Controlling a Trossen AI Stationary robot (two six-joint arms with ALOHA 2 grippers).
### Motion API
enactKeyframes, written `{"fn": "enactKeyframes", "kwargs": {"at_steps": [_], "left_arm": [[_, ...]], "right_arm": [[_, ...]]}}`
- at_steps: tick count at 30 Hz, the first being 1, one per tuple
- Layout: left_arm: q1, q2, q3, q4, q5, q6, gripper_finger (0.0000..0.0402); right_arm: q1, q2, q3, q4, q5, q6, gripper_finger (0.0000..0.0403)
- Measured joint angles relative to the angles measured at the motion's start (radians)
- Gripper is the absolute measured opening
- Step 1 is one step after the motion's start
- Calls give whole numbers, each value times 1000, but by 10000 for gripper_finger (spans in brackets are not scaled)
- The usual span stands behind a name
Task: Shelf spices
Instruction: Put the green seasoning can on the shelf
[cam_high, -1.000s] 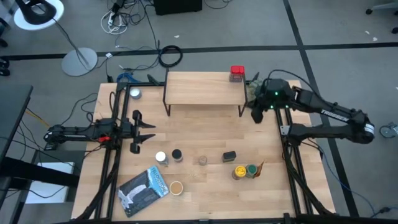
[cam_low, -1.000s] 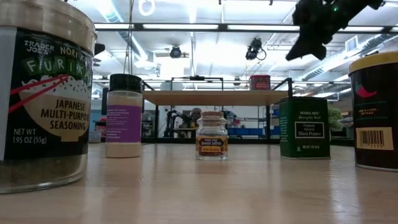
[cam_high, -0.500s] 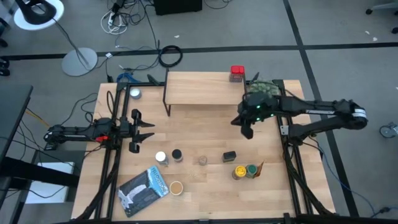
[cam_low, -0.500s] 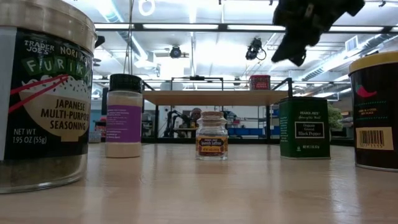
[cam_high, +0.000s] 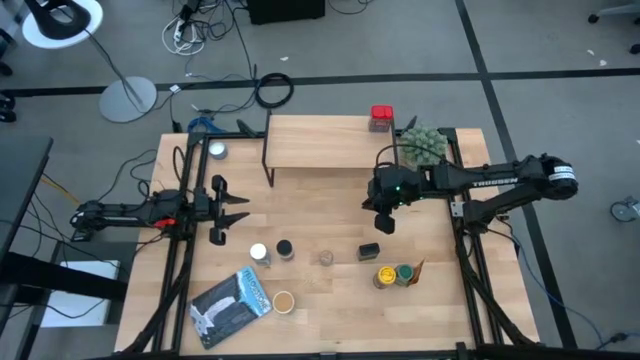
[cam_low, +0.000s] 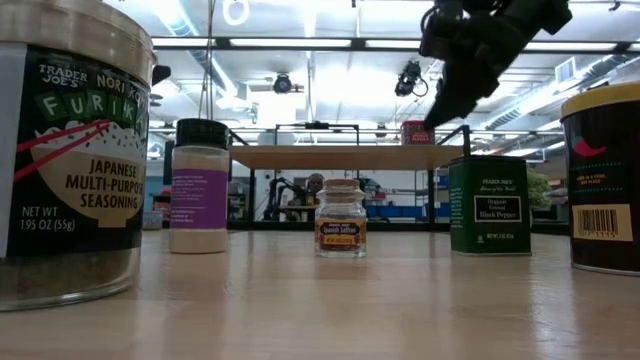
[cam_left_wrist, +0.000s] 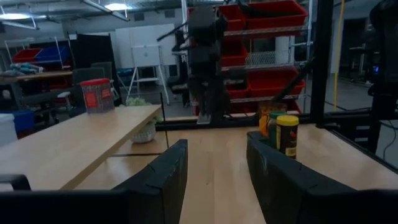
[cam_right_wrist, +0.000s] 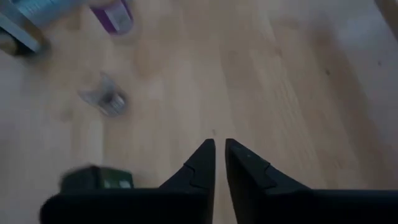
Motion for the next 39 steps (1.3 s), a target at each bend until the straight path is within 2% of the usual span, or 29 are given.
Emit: {"fn": "enactKeyframes", "kwargs": {"at_steps": [4,10,14,17,22,27,32,39], "left_arm": [[0,0,0,2,-3,0,170],[0,0,0,-1,-3,0,170],[0,0,0,-9,-4,0,170],[0,0,0,-9,-4,0,170],[0,0,0,-12,-5,0,170],[0,0,0,-14,-7,0,170],[0,0,0,-14,-7,-5,170],[0,0,0,-32,-7,-57,170]], "right_arm": [[10,-8,2,76,-58,35,88],[43,4,1,105,-185,60,177],[71,4,1,104,-184,25,237],[116,4,2,103,-112,4,266],[197,30,109,-29,15,0,278],[257,161,273,-217,68,-33,270],[272,324,409,-435,72,-19,263],[283,413,428,-471,0,103,269]]}}
